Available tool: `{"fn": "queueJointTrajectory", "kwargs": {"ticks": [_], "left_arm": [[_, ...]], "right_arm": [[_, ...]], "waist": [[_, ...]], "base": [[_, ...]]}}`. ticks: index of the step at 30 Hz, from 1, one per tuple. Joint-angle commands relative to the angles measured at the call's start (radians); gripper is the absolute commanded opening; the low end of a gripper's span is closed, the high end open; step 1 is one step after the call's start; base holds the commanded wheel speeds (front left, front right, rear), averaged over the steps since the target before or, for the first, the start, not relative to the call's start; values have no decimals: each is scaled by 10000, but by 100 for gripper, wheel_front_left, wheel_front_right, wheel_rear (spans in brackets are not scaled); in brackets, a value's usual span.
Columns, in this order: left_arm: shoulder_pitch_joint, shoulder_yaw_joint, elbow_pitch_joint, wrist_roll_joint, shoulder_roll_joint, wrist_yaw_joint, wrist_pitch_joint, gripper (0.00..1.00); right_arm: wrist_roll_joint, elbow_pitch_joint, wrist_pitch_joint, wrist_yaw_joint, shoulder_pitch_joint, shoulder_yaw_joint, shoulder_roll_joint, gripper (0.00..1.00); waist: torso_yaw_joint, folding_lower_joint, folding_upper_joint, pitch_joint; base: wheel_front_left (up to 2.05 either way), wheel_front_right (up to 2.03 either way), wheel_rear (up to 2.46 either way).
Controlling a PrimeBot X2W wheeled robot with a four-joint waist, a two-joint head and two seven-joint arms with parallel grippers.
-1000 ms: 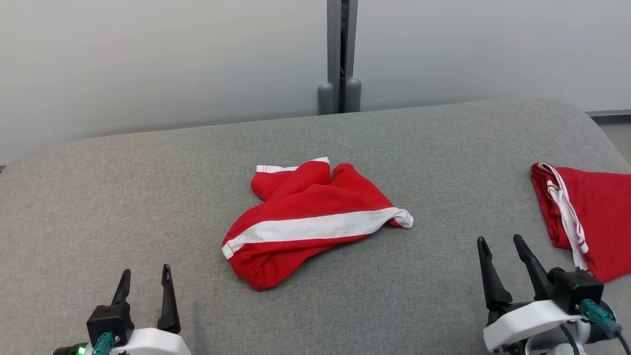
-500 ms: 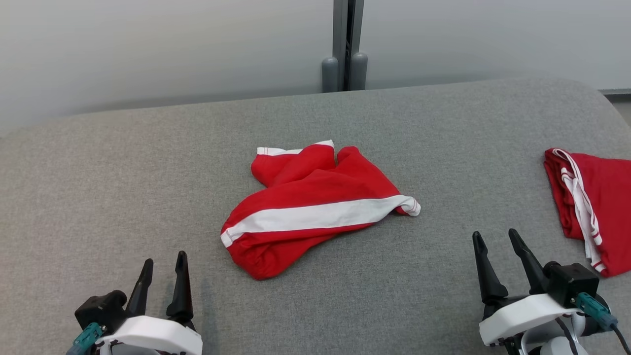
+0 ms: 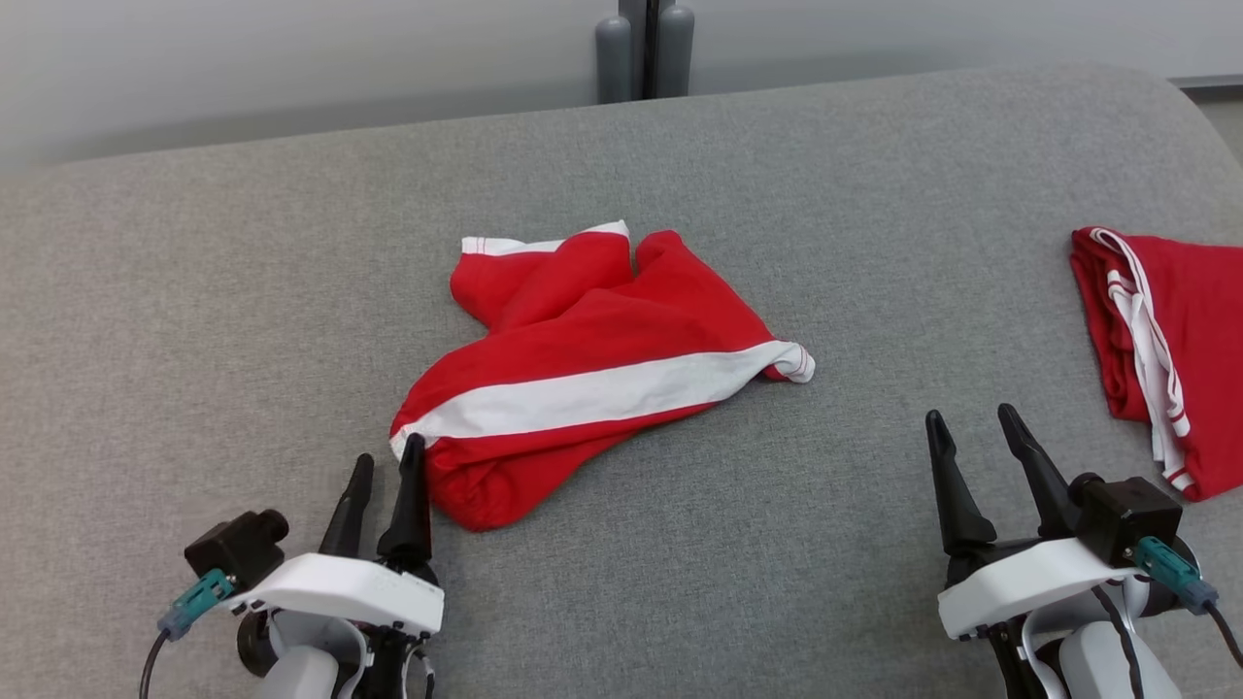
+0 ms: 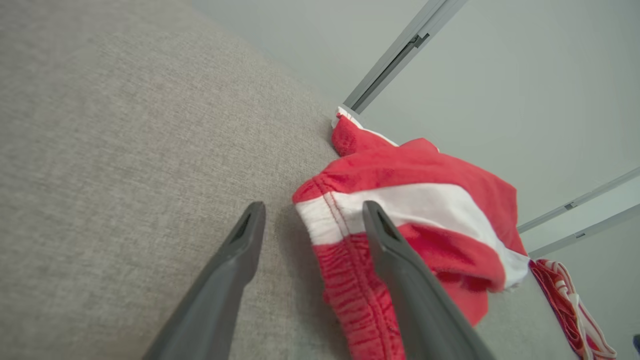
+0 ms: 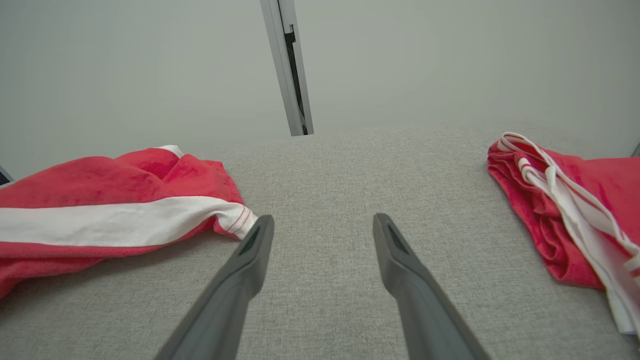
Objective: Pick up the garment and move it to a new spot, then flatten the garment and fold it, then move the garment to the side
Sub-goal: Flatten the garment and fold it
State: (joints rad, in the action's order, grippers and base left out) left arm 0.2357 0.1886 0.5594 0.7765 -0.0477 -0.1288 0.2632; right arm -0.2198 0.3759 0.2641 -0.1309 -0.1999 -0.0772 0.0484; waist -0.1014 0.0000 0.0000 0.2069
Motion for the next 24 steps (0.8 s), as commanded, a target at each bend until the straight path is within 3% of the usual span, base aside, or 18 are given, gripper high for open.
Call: {"fn": "queueJointTrajectory", "kwargs": {"ticks": [1, 10, 24], "left_arm": [[160, 71, 13, 273, -65, -21, 17, 100], [374, 383, 251, 718, -12, -26, 6, 100], [21, 1504, -267, 3059, -145, -38, -17, 100]], "right_arm": [[-18, -15, -1, 3, -100, -2, 54, 100], [0, -44, -1, 3, -175, 37, 54, 100], [-1, -70, -1, 3, -211, 46, 54, 100]], "waist": [[-58, 0, 0, 107], [-129, 0, 0, 290], [-70, 0, 0, 301]], "base": [[0, 0, 0], [0, 0, 0], [0, 0, 0]]}}
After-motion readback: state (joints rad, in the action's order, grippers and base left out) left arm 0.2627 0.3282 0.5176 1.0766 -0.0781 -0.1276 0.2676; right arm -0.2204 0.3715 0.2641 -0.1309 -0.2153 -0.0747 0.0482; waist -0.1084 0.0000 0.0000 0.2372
